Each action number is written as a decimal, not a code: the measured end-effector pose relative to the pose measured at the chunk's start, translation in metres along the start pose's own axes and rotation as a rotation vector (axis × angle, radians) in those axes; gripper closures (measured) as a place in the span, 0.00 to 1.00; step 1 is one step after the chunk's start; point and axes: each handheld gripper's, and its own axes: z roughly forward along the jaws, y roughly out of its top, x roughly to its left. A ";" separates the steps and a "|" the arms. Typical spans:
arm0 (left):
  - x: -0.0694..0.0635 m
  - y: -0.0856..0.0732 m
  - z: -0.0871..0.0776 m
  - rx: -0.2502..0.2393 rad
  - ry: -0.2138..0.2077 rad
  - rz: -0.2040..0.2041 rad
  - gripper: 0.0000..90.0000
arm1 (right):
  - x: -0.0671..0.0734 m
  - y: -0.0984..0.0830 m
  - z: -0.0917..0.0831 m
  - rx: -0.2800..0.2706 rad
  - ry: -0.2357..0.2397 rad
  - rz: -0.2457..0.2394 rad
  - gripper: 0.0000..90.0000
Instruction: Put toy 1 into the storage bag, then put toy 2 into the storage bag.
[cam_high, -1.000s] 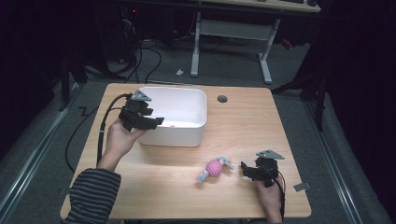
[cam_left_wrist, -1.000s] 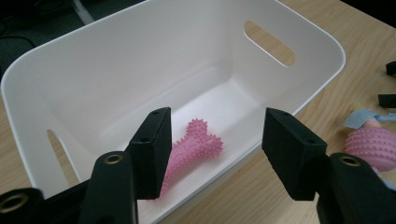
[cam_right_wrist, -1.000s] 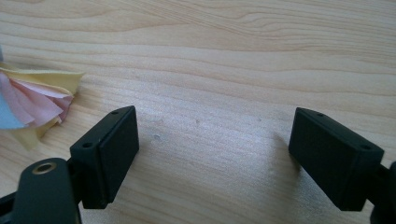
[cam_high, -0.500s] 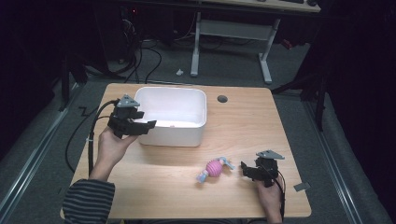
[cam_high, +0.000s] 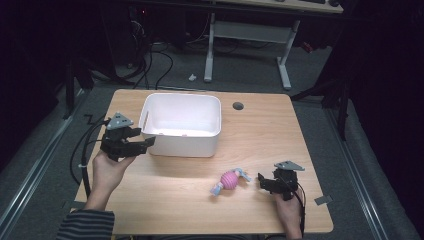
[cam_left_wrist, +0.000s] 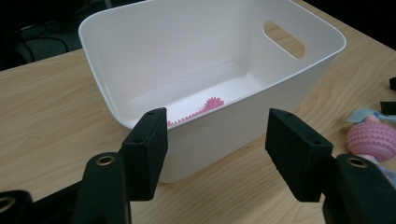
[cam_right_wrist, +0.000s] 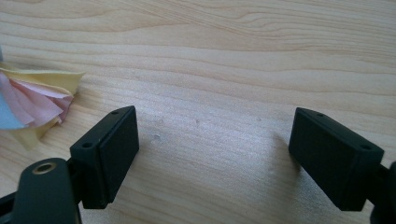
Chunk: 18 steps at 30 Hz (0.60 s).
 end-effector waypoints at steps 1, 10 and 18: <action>0.001 -0.002 -0.001 -0.002 0.002 -0.004 0.44 | 0.000 0.000 0.000 0.000 0.000 0.000 0.18; 0.002 -0.029 -0.002 0.004 -0.001 -0.043 0.43 | 0.000 0.000 0.000 0.000 0.000 0.000 0.18; -0.002 -0.052 0.006 -0.003 -0.007 -0.078 0.40 | 0.000 0.000 0.000 0.000 0.001 -0.001 0.18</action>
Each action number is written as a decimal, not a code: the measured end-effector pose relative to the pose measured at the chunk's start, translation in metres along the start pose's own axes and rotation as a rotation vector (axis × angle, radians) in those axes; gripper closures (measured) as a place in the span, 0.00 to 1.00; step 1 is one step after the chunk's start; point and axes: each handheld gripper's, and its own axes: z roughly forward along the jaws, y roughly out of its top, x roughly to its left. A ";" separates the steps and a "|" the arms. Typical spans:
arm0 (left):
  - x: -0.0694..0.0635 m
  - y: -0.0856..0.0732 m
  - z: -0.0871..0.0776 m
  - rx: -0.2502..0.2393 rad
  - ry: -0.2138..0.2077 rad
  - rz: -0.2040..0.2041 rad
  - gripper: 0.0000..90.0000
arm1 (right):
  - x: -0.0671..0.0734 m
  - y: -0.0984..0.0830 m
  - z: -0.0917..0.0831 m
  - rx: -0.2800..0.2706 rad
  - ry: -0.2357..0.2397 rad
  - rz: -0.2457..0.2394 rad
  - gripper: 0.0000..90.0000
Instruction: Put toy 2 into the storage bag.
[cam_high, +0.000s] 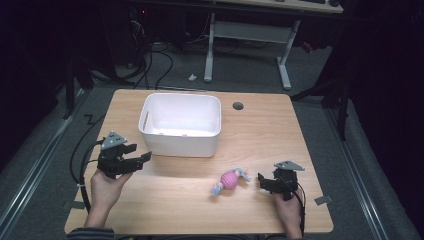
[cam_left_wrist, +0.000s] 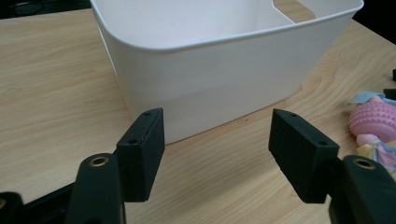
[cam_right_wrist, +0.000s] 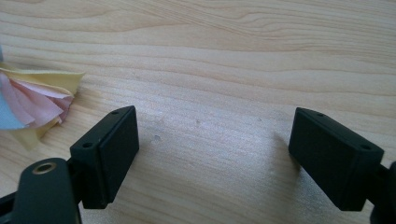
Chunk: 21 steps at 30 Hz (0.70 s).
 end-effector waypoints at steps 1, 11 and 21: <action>-0.001 -0.003 0.002 0.006 0.002 -0.002 0.40 | 0.000 0.000 0.000 0.000 0.000 0.000 0.18; -0.006 -0.023 0.023 0.050 -0.024 -0.018 0.38 | 0.000 0.000 0.000 0.000 0.001 0.000 0.18; -0.015 -0.039 0.043 0.068 -0.032 -0.015 0.36 | 0.000 0.000 0.000 0.000 0.001 0.003 0.18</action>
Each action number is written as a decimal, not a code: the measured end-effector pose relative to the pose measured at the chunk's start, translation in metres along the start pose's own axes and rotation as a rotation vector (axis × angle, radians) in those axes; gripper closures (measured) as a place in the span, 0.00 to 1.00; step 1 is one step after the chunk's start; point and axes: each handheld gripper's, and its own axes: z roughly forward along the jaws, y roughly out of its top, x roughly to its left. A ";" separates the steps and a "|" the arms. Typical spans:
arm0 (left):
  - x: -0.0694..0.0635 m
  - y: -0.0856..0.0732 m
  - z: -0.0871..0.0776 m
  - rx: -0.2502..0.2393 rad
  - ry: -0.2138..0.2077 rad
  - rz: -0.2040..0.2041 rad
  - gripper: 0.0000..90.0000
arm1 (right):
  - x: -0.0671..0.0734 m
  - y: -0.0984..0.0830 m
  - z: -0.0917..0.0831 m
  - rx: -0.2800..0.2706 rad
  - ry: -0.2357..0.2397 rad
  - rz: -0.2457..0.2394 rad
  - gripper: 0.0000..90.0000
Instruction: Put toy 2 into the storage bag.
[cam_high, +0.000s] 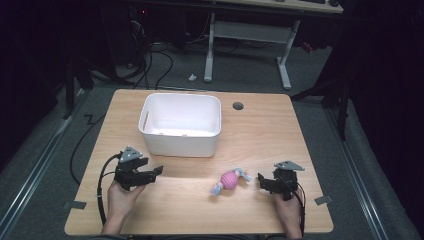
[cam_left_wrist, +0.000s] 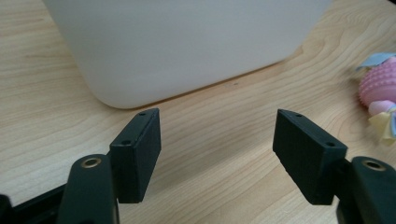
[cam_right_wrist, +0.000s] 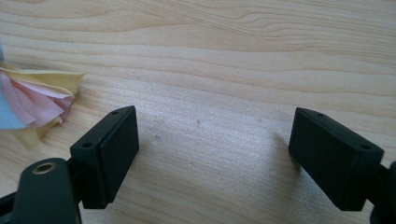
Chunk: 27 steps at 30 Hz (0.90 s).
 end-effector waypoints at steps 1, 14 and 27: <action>0.000 0.000 0.000 0.000 0.000 0.000 0.36 | 0.000 0.000 0.000 0.000 0.000 0.000 0.18; 0.001 -0.015 0.028 0.036 0.014 -0.008 0.36 | 0.000 0.000 0.000 -0.001 0.002 -0.004 0.18; 0.007 -0.021 0.043 0.037 0.072 -0.016 0.34 | 0.000 0.000 0.000 -0.002 0.009 -0.008 0.19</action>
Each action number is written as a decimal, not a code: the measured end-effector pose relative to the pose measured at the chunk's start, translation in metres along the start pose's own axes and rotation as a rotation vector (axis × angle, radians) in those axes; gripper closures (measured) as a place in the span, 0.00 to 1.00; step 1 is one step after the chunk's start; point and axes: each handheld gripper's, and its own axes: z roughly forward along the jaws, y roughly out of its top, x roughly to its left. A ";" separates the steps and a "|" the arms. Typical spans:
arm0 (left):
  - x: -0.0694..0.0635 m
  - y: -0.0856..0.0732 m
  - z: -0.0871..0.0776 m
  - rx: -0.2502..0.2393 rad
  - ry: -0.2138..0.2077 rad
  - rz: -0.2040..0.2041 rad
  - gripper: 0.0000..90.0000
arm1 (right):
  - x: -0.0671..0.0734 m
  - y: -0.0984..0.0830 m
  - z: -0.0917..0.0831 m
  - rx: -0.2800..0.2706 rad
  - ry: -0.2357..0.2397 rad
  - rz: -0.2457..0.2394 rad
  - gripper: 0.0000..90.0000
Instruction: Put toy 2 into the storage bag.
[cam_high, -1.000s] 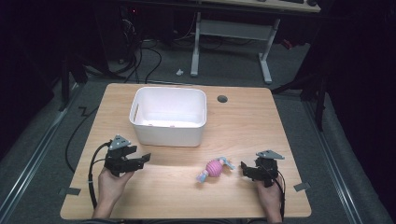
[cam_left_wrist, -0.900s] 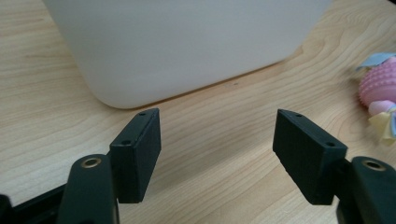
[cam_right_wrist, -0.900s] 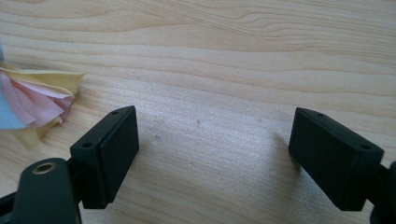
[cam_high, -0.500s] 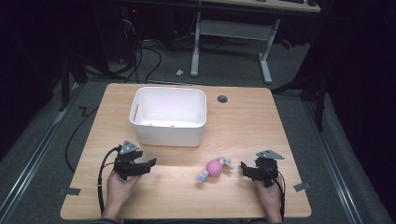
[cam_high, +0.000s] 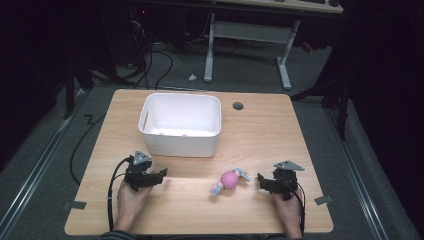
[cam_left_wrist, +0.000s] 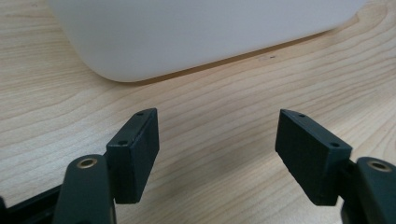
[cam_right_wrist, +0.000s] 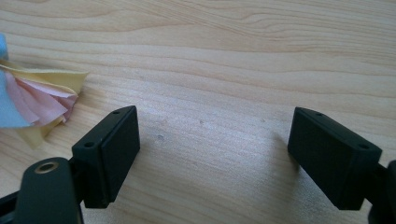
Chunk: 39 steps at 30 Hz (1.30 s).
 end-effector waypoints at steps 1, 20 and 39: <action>0.001 0.000 0.001 -0.001 0.004 -0.005 0.34 | 0.000 0.000 0.000 -0.001 0.001 -0.001 0.19; 0.002 -0.005 0.019 0.006 0.106 0.057 0.33 | 0.001 0.001 0.001 0.003 0.011 -0.009 0.17; 0.001 -0.006 0.020 0.001 0.134 0.044 0.28 | 0.001 -0.002 -0.025 -0.012 0.087 -0.068 0.28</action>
